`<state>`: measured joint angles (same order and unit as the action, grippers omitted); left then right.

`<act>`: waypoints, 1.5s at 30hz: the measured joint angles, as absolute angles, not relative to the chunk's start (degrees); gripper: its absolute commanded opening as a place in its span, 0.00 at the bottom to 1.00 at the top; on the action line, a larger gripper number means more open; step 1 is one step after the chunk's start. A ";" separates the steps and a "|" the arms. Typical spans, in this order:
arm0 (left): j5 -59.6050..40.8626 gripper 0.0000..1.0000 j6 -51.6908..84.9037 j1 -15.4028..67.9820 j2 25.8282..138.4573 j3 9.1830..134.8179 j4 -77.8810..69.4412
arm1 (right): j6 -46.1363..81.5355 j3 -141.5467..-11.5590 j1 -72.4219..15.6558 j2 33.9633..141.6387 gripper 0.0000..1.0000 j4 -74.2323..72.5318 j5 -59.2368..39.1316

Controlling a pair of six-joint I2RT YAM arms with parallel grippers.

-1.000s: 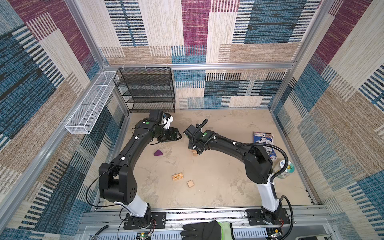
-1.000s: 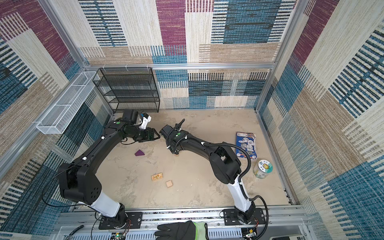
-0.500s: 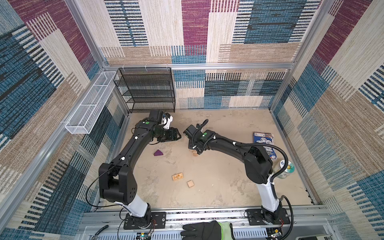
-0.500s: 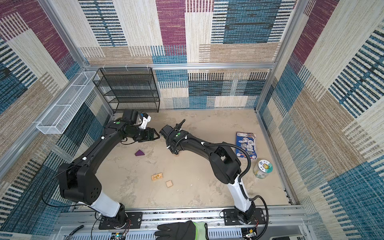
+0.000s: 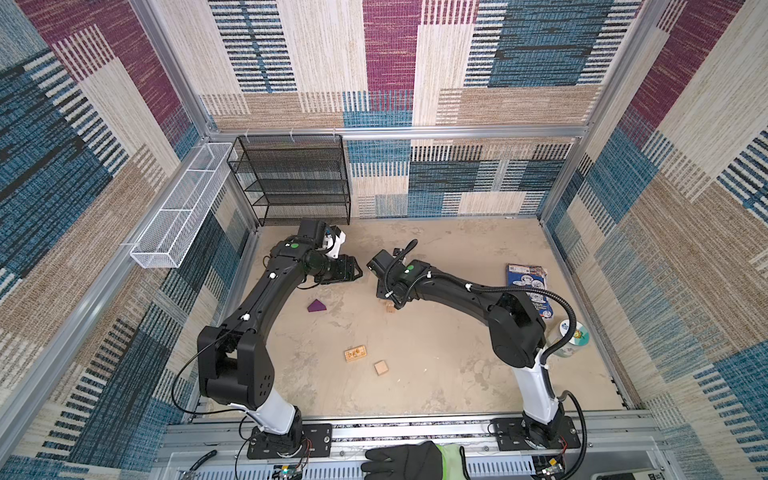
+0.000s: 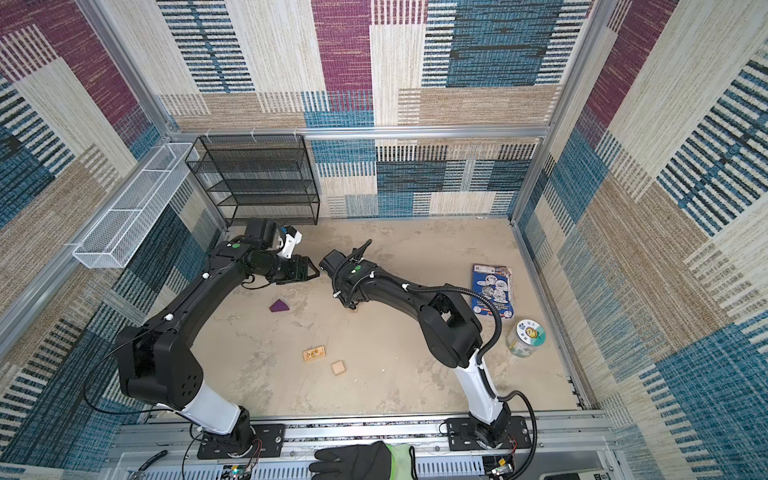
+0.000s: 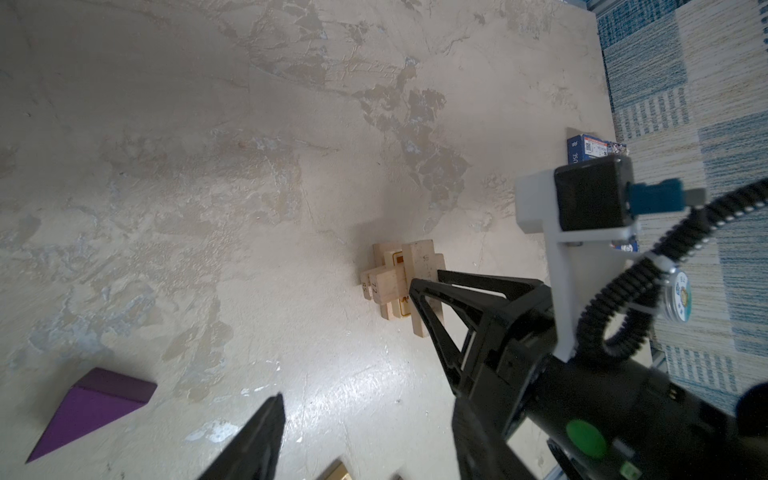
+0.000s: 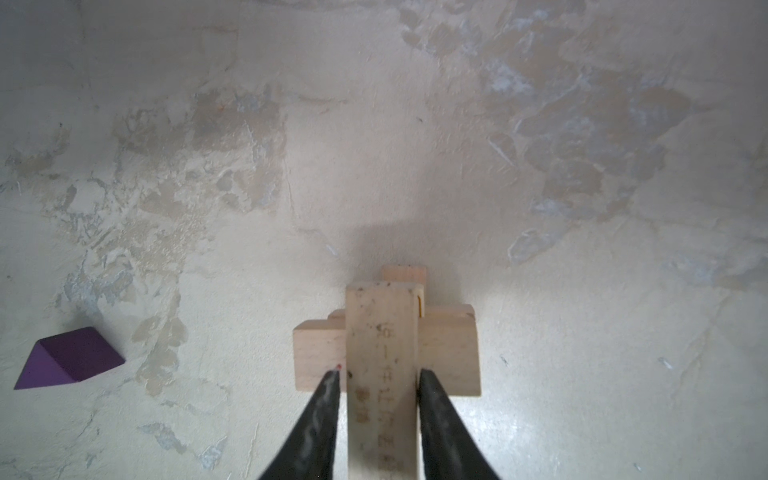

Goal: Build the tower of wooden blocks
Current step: 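Lower the text-printed block onto the stack top with the right gripper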

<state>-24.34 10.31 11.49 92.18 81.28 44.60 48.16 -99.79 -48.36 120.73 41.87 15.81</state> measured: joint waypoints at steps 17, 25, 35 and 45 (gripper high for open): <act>-24.34 0.68 10.31 11.49 92.20 81.28 44.60 | 48.34 -99.79 -48.36 120.95 0.35 41.89 15.62; -24.34 0.68 10.31 11.49 92.23 81.28 44.60 | 48.29 -99.72 -48.29 121.21 0.32 42.26 15.62; -24.34 0.68 10.31 11.49 92.23 81.28 44.60 | 47.62 -99.81 -48.29 121.21 0.30 42.30 15.66; -24.34 0.68 10.31 11.49 92.23 81.28 44.60 | 46.15 -100.88 -48.29 121.71 0.30 43.24 15.66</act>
